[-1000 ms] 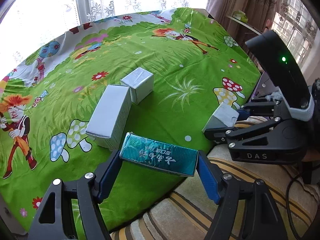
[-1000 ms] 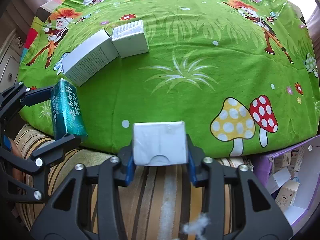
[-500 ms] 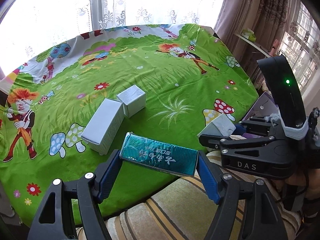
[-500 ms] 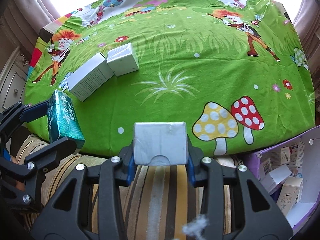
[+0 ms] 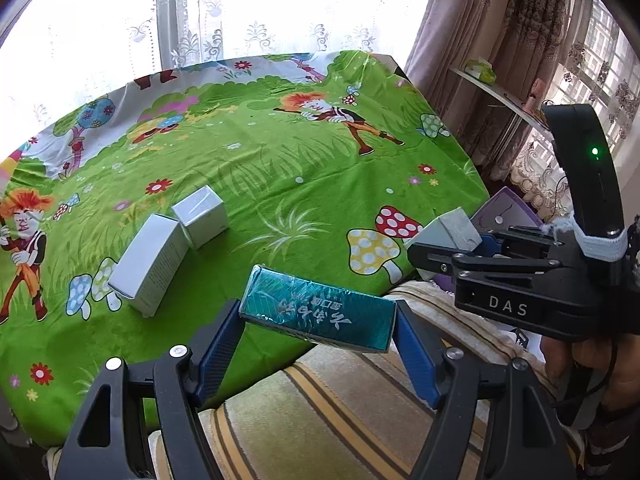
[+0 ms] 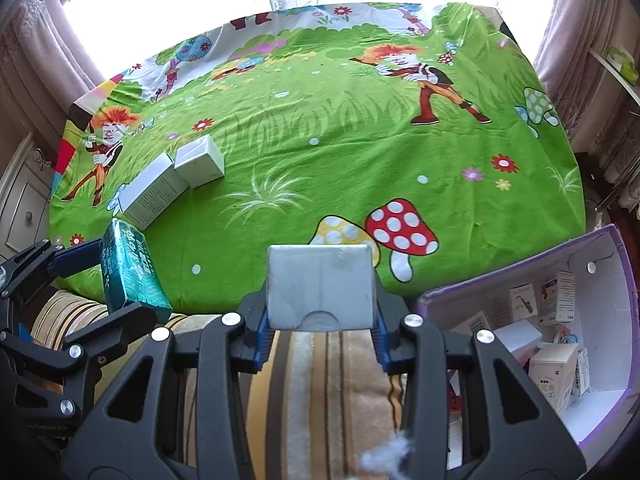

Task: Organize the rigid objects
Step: 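Carry the teal box and white box into the purple box and release both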

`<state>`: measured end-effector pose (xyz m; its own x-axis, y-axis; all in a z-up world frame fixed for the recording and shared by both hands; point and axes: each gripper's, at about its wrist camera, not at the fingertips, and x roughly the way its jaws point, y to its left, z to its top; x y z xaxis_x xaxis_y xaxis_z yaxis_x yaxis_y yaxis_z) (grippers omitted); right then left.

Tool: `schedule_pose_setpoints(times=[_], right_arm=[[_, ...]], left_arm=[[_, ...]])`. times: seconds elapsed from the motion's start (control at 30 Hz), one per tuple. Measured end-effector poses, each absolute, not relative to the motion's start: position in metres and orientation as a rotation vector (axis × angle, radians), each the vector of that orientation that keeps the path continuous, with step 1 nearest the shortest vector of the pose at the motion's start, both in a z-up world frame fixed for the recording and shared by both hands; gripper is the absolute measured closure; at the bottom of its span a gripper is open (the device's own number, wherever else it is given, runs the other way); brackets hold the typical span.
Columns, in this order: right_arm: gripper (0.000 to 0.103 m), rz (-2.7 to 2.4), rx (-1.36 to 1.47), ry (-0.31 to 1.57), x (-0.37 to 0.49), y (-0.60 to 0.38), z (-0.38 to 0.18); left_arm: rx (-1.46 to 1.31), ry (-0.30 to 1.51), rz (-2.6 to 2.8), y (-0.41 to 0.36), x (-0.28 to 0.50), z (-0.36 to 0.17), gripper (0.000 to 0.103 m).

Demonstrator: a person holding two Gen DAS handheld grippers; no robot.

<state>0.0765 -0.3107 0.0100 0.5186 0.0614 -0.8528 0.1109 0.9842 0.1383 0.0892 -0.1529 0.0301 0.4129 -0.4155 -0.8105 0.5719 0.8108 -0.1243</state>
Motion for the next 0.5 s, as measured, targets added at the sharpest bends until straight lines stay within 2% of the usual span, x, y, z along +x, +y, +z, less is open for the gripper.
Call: schedule_pose_setpoints(times=[0.5], right_arm=[[0.059, -0.233, 0.298, 0.974, 0.006, -0.433, 0.014]], left_arm=[[0.262, 0.971, -0.757, -0.238, 0.059, 0.031, 0.029]])
